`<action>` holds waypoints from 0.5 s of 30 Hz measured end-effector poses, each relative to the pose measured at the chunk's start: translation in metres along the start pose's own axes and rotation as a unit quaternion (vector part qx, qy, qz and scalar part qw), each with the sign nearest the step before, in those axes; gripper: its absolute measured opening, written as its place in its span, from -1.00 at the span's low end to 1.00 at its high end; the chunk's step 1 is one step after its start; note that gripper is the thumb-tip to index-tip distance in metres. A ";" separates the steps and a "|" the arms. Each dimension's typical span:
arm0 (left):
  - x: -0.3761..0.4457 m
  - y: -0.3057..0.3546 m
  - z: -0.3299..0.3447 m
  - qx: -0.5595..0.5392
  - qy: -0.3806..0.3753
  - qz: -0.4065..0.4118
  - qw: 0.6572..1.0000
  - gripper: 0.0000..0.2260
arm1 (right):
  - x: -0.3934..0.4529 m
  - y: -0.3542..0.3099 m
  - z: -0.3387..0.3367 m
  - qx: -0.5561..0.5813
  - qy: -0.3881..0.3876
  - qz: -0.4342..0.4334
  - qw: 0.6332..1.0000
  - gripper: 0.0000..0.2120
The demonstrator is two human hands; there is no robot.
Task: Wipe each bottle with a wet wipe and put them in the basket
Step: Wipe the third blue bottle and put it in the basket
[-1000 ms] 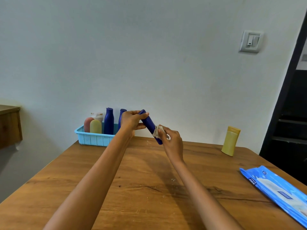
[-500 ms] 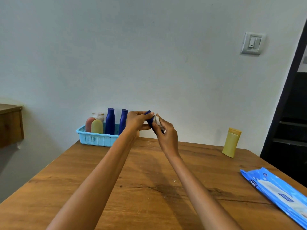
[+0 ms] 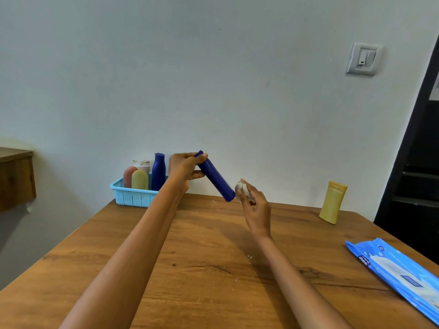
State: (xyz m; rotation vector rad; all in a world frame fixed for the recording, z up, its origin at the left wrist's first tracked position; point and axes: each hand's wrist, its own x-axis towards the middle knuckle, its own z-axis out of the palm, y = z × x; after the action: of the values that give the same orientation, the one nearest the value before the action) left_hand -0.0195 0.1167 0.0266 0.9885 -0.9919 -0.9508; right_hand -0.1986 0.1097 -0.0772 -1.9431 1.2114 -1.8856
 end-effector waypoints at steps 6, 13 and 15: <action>-0.009 -0.003 0.011 0.051 -0.067 0.006 0.996 -0.74 | 0.020 -0.044 0.016 -0.022 0.052 -0.052 0.997 -0.64; -0.015 0.003 0.017 0.095 -0.167 0.032 0.981 -0.69 | 0.031 -0.064 0.019 -0.034 0.043 -0.043 0.998 -0.62; -0.015 0.004 0.015 0.111 -0.180 0.045 0.976 -0.73 | 0.036 -0.065 0.014 0.012 0.003 0.006 1.000 -0.64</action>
State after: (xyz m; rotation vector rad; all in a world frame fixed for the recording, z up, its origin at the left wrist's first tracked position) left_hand -0.0368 0.1292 0.0306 0.9630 -1.4608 -0.9776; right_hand -0.1629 0.1236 -0.0117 -1.9163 1.1922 -1.8923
